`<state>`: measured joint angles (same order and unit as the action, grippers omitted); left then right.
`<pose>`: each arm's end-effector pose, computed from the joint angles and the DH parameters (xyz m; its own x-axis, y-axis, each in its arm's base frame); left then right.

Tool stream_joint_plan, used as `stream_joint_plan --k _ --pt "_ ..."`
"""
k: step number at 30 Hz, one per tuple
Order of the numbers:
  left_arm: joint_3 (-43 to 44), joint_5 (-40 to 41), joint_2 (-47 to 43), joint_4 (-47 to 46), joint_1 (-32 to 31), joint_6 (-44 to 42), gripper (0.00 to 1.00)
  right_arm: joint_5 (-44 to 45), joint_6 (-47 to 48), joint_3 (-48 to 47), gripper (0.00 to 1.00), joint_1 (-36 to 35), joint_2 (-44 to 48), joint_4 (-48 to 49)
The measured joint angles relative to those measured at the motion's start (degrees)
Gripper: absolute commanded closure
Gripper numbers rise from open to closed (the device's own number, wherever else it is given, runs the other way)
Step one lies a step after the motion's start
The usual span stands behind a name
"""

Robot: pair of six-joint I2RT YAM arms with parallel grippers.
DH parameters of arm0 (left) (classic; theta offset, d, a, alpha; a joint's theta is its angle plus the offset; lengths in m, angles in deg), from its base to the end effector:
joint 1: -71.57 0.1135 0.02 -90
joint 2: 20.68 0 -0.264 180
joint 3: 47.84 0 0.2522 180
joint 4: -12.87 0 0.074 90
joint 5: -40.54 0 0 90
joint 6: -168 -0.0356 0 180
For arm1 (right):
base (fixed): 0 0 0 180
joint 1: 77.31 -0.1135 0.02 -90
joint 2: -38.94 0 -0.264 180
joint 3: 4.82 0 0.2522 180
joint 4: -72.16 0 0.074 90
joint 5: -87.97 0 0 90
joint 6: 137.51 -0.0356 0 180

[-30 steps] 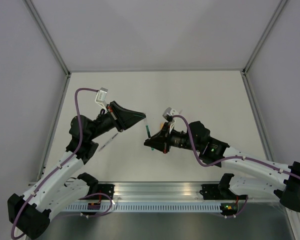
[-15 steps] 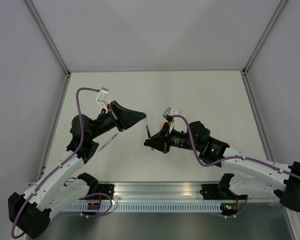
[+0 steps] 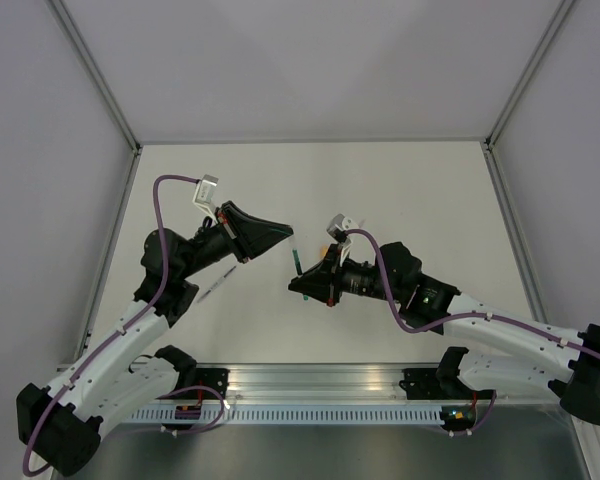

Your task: Insert the pens into the pen caps

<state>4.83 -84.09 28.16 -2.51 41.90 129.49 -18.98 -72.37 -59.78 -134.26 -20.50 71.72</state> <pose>0.1598 -0.1143 0.3631 -0.5056 -0.4530 -0.7343 0.7676 0.1523 -0.6225 0.1248 0.2109 0.3119 -0.4461 0.0517 -0.8935 -0.8516 0.2827 0.4415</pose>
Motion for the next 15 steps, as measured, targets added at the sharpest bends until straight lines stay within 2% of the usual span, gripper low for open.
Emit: stream_joint_plan --k 15 --pt "-0.63 -1.05 1.22 -2.69 -0.09 0.02 0.98 0.22 -0.83 0.0 1.0 0.07 0.31 -0.35"
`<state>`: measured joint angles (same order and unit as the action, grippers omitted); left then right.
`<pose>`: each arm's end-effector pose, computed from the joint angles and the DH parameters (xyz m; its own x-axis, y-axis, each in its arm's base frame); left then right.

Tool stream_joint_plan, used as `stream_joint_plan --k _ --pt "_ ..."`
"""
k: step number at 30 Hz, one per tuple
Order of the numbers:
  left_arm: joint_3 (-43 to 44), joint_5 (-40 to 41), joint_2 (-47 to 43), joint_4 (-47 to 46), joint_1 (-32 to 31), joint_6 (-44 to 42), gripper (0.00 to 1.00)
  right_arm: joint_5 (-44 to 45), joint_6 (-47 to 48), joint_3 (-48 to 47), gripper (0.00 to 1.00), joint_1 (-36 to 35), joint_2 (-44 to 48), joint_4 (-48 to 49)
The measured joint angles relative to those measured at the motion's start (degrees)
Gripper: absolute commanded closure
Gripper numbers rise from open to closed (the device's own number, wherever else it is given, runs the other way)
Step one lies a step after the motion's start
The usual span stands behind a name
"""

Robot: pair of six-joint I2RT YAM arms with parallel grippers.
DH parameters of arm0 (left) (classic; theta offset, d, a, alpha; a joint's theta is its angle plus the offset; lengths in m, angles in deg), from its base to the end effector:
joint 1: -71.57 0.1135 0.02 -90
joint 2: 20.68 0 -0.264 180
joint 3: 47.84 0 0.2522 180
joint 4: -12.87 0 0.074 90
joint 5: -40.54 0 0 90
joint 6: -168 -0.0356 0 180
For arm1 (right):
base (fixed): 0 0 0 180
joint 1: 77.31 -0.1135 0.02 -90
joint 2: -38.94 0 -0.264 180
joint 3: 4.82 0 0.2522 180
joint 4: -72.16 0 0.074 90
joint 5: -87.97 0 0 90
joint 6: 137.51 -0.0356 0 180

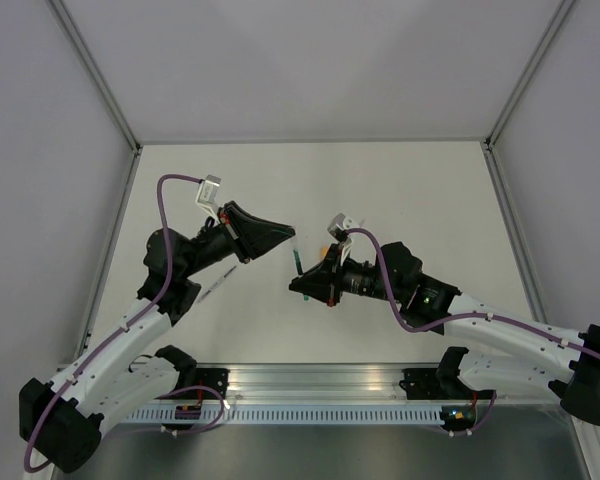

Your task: Insert the pens into the pen caps

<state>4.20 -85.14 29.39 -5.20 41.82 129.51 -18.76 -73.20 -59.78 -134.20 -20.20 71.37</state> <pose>0.1627 -0.1169 0.3599 -0.5027 -0.4450 -0.7411 0.7798 0.1366 -0.6109 0.1246 0.2098 0.3124 -0.4583 0.0572 -0.8870 -0.8435 0.2864 0.4543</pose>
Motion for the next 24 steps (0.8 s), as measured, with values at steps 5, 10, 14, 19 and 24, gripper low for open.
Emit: stream_joint_plan --k 5,10,14,19,24 --pt "0.0 -0.42 0.26 -0.48 0.0 0.02 0.98 -0.09 -0.02 0.0 1.0 0.0 0.04 -0.15" --pt "0.7 -0.46 0.72 -0.42 0.0 0.0 0.98 -0.37 -0.04 0.0 1.0 0.0 0.13 -0.15" --pt "1.66 -0.48 1.05 -0.04 -0.02 0.02 0.98 -0.5 -0.04 0.0 1.0 0.0 0.76 -0.31" --pt "2.01 -0.42 1.07 0.09 0.0 0.0 0.98 -1.01 -0.04 0.0 1.0 -0.02 1.68 -0.5" --pt "2.1 -0.46 1.05 0.2 -0.02 0.02 0.98 -1.22 -0.04 0.0 1.0 0.0 2.49 -0.66"
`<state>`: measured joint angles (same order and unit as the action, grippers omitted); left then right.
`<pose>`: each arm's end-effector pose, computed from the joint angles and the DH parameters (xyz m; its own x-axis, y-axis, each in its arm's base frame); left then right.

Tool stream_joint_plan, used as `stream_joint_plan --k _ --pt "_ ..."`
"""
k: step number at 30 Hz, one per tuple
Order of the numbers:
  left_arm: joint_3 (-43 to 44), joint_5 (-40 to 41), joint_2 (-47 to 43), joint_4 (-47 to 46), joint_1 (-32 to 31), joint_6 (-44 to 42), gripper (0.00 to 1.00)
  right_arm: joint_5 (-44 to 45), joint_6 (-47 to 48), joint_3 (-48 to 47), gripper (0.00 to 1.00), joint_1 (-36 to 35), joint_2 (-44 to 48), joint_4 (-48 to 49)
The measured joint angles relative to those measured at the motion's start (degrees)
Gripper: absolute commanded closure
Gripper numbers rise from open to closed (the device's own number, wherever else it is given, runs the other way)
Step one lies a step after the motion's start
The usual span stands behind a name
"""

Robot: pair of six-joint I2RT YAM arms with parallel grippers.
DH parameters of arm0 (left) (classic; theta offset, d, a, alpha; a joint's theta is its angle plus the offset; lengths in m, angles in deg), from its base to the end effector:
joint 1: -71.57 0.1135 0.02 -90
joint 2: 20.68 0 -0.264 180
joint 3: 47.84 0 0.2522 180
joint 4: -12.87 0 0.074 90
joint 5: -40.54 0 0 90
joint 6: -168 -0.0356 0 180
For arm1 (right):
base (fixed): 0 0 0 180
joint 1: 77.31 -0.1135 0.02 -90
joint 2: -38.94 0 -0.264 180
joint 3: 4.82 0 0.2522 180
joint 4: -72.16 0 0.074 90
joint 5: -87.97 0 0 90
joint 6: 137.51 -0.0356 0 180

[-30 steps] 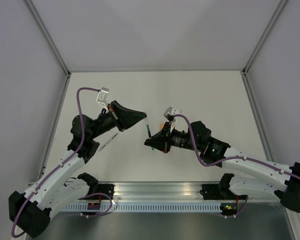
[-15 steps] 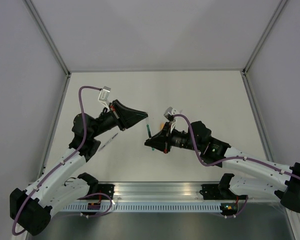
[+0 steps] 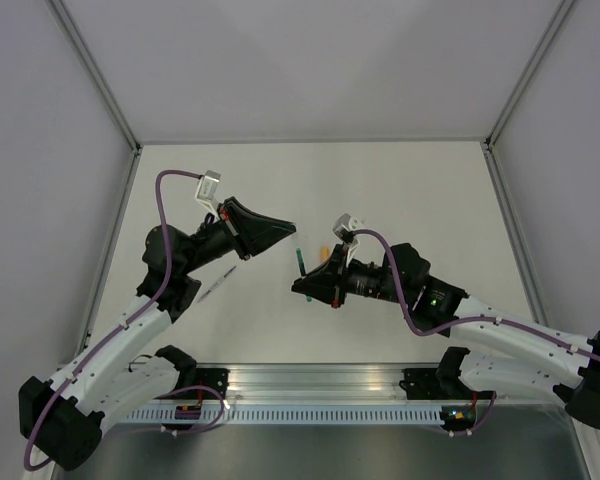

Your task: Insert the pens into the pen caps

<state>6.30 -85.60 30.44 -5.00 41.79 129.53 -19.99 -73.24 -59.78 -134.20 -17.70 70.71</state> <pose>0.1650 -0.1186 0.3689 -0.4959 -0.4447 -0.7459 0.7893 0.1271 -0.6006 0.1190 0.2025 0.3207 -0.4458 0.0724 -0.8922 -0.8564 0.2556 0.4487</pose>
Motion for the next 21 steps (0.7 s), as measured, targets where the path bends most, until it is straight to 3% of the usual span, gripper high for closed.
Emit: stream_joint_plan --k 21 --pt "-1.27 -4.44 1.68 -4.52 0.04 0.04 0.98 1.29 -0.09 -1.68 1.0 -0.02 -1.07 -0.85"
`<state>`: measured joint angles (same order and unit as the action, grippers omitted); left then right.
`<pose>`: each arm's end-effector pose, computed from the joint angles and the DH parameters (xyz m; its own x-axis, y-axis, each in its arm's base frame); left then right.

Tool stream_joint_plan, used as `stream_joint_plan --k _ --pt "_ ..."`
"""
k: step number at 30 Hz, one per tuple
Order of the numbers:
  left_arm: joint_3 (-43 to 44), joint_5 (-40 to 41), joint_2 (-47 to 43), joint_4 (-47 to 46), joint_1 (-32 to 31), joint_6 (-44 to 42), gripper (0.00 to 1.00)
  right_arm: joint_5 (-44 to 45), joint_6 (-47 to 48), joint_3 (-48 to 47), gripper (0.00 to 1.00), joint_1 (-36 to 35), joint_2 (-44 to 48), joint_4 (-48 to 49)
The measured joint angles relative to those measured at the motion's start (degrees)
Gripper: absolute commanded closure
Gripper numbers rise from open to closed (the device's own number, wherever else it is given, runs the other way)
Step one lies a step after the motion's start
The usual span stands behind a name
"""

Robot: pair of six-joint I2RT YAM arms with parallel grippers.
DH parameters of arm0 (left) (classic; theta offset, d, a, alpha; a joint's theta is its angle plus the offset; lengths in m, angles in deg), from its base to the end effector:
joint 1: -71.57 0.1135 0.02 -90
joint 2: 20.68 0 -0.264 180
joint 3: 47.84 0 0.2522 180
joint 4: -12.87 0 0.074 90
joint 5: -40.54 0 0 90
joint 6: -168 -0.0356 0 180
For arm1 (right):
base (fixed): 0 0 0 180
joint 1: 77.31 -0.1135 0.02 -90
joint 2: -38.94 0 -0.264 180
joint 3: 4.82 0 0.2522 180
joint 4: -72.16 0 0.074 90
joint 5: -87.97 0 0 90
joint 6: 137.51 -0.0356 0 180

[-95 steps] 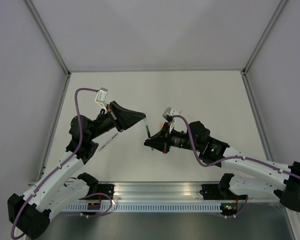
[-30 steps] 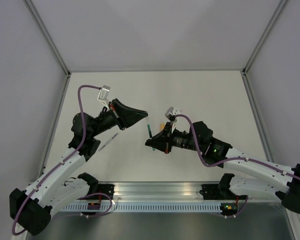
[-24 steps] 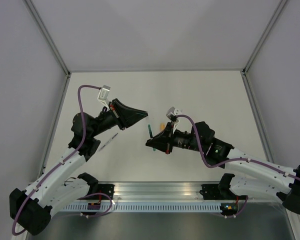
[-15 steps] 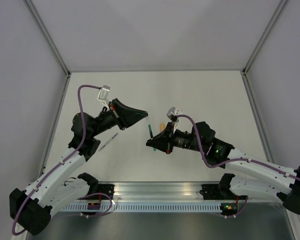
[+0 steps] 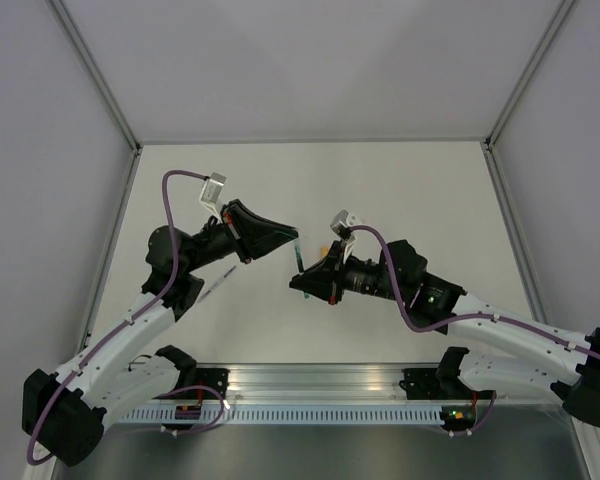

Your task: Insert the pens into the pen caps

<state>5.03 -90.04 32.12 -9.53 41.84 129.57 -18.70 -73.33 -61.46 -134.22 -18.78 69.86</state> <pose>0.1674 -0.1222 0.3627 -0.4977 -0.4009 -0.7691 0.8186 0.0762 -0.5694 0.1220 0.2059 0.3256 -0.4466 0.0788 -0.8912 -0.8492 0.2763 0.4500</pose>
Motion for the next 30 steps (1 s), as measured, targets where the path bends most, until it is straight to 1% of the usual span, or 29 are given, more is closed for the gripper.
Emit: stream_joint_plan --k 15,21,22,24,25,28,30 --pt "-4.48 -0.44 -0.74 -7.17 0.37 -0.35 0.98 1.86 -0.09 -1.55 1.0 -0.66 -0.42 -3.74" --pt "-4.9 -0.5 -0.59 -9.73 0.37 -0.28 0.98 1.99 -0.07 -2.16 1.0 -0.74 -0.33 -4.24" --pt "-4.9 -0.52 -0.48 -10.19 0.37 -0.26 0.94 1.97 -0.04 -2.29 1.0 -0.74 -0.31 -4.35" --pt "-4.9 -0.59 -0.22 -10.73 0.37 -0.24 0.83 1.95 0.02 -2.43 1.0 -0.74 -0.28 -4.5" --pt "-4.9 -0.63 -0.04 -10.86 0.37 -0.22 0.69 1.88 0.09 -2.56 1.0 -0.74 -0.28 -4.79" --pt "-4.98 -2.84 0.15 -10.01 0.28 0.09 0.48 1.79 0.15 -3.5 1.0 -0.61 -0.33 -4.57" --pt "-4.98 -4.2 0.28 -9.05 -0.02 0.2 0.42 1.38 0.2 -4.52 1.0 -0.44 -0.31 -3.1"
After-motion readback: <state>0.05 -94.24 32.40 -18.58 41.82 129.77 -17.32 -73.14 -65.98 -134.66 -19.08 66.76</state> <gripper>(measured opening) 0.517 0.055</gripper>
